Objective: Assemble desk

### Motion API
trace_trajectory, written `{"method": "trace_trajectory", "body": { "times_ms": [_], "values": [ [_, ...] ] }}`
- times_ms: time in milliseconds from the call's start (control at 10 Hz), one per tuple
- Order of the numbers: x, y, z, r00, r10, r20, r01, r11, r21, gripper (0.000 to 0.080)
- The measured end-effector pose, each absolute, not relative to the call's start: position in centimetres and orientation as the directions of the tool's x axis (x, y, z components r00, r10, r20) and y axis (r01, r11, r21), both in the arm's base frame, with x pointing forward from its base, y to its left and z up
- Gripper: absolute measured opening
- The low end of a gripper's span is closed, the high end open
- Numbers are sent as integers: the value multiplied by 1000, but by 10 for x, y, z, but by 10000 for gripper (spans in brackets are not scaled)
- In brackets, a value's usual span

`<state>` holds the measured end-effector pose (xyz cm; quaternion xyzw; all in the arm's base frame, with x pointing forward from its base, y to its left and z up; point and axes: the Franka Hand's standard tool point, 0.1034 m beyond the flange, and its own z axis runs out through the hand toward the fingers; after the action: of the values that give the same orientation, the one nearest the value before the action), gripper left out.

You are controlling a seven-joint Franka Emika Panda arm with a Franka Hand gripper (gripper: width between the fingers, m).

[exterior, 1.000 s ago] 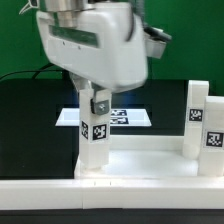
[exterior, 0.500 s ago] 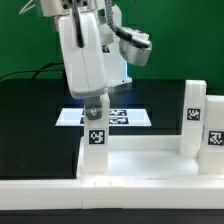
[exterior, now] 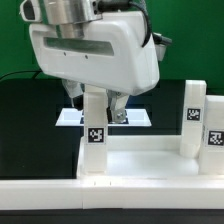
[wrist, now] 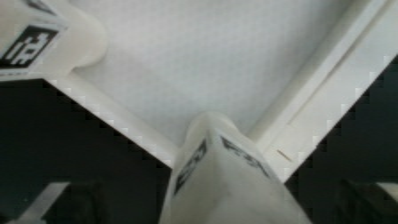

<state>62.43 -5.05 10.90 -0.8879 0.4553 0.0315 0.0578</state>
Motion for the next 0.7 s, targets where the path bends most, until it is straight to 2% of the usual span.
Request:
{"method": "trace_trajectory", "body": {
  "times_ms": [400,600,700],
  "values": [
    [620,-53,107,784,-614,-90,-620,-779,-95,649],
    [626,-55,109,958,-287,-18,-288,-953,-99,649],
    [626,-56,108,956,-293,-19,-293,-951,-97,649]
  ]
}}
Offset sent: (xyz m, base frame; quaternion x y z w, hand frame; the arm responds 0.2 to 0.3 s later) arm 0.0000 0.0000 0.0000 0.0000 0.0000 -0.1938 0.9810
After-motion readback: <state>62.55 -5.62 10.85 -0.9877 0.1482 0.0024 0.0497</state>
